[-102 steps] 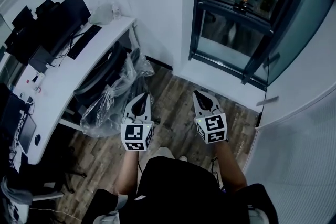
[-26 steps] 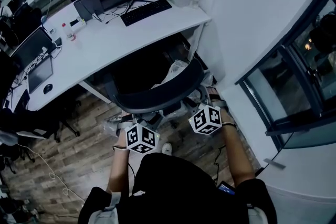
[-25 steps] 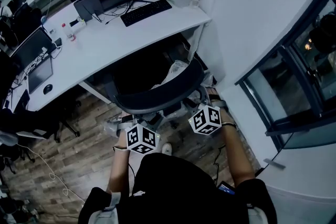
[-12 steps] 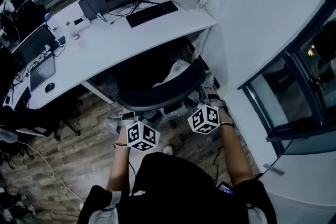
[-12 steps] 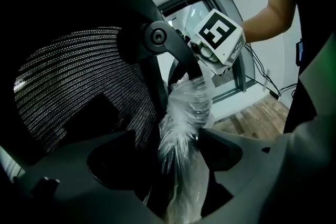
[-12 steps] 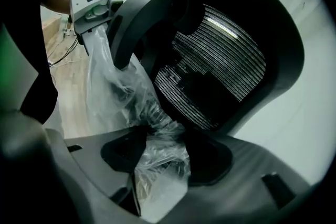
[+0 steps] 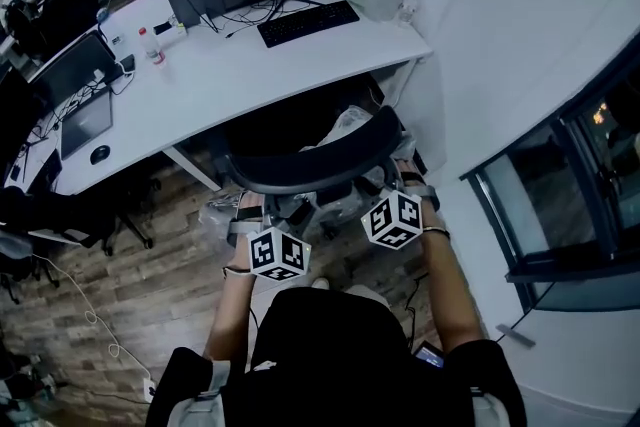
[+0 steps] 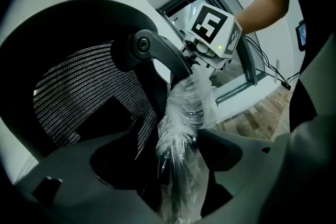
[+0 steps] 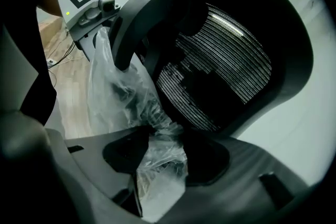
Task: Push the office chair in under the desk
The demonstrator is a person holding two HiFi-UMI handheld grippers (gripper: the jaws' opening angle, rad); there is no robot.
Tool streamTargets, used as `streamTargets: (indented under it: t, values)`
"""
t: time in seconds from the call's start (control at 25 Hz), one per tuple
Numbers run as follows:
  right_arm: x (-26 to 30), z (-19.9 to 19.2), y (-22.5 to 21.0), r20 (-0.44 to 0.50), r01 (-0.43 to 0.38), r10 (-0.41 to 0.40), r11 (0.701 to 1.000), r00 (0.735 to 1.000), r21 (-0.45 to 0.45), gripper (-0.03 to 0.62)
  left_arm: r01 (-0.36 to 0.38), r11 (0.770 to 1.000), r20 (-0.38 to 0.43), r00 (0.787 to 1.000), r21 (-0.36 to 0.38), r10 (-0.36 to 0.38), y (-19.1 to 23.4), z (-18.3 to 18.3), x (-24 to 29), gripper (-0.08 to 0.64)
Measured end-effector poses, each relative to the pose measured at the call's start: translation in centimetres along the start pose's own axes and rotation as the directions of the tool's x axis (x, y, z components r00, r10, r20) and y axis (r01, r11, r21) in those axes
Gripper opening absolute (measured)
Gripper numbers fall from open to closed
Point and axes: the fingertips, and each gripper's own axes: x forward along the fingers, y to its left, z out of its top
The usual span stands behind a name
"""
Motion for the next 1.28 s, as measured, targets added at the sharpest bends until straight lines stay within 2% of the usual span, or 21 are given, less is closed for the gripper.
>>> streamTargets:
  t: [0.24,0.52,0.88,1.28]
  values:
    - [1.8,0.9,-0.6,0.013,-0.006,0.006,1.000,1.000,0.003,0.219,-0.007,1.000,-0.034,0.999,0.001,0.007,1.5,-1.2,0.8,0.372]
    - [3.8,1.5,-1.8,0.039,-0.016,0.016,1.000,0.999,0.000,0.218,-0.009,1.000,-0.079,0.997,0.014,0.010,2.8,-2.1,2.2,0.333]
    - [7.1,2.2,-3.7,0.080,-0.050,0.051,0.999,0.996,-0.007,0.212,-0.023,1.000,-0.134,0.991,-0.021,0.020,5.4,-3.5,4.7,0.334]
    - [11.0,3.5,-6.2,0.130,-0.102,0.104,0.995,0.986,-0.024,0.195,-0.085,0.995,-0.199,0.977,-0.059,0.072,9.0,-5.3,7.5,0.336]
